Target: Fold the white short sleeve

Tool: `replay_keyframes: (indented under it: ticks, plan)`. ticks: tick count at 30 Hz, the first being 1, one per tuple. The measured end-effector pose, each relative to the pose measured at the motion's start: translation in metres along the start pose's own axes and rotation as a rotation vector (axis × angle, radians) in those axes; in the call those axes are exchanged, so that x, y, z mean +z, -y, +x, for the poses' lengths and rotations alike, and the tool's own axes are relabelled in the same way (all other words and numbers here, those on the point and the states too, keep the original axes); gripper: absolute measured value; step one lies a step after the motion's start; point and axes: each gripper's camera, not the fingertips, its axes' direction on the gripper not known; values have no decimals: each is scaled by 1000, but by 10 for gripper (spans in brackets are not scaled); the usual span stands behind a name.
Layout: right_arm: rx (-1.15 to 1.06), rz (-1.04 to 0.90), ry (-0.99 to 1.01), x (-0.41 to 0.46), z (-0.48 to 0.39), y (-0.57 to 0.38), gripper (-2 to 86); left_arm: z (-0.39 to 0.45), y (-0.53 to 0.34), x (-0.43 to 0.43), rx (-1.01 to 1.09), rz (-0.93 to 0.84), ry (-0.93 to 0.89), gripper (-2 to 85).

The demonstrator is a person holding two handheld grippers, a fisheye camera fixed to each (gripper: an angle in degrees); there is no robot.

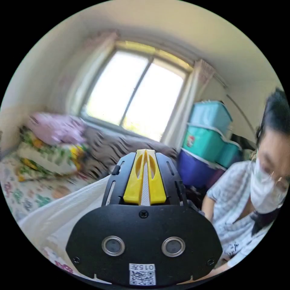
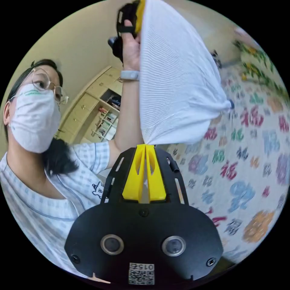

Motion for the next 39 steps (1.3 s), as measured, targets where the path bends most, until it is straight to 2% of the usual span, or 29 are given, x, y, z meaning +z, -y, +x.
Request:
replay_keyframes:
  ticks: [2,3,4,6,8,10,12,13,15,18,22,26,28,32,34,39]
  plan:
    - [135,-65,-102,19,34,-30,-5,-29,-62,68,-129,-120,-111,6]
    - [212,-188,-186,33,61,-50,-5,-49,-109,105,-236,-187,-166,17]
    - [249,-256,-220,39,74,-60,-4,-58,-134,122,-297,-207,-191,30]
    - [378,-484,-325,52,120,-100,-2,-83,-234,169,-581,-220,-313,66]
    - [448,-555,-371,46,144,-117,2,-77,-292,180,-701,-170,-354,72]
    - [467,-542,-441,32,162,-114,11,-64,-339,170,-792,-148,-261,74]
    - [404,-475,-564,17,183,-86,27,-53,-394,126,-950,-117,23,74]
    - [382,-459,-596,16,189,-77,32,-50,-406,112,-993,-96,106,74]
    - [293,-402,-671,26,215,-35,48,-44,-448,53,-1144,-56,452,78]
    - [164,-414,-712,72,243,18,64,-47,-484,2,-1265,-71,752,90]
    - [25,-509,-767,147,262,53,69,-66,-510,-17,-1307,-106,845,98]
    - [48,-815,-904,211,315,43,71,-88,-526,-8,-1319,-165,897,114]
    - [50,-767,-896,205,317,44,47,-94,-532,-4,-1337,-143,894,115]
    - [204,-603,-791,158,317,46,16,-91,-534,2,-1325,-178,933,92]
    - [262,-521,-732,129,310,44,10,-88,-534,2,-1281,-133,845,78]
    - [371,-319,-608,48,282,21,1,-86,-540,11,-1319,-169,862,112]
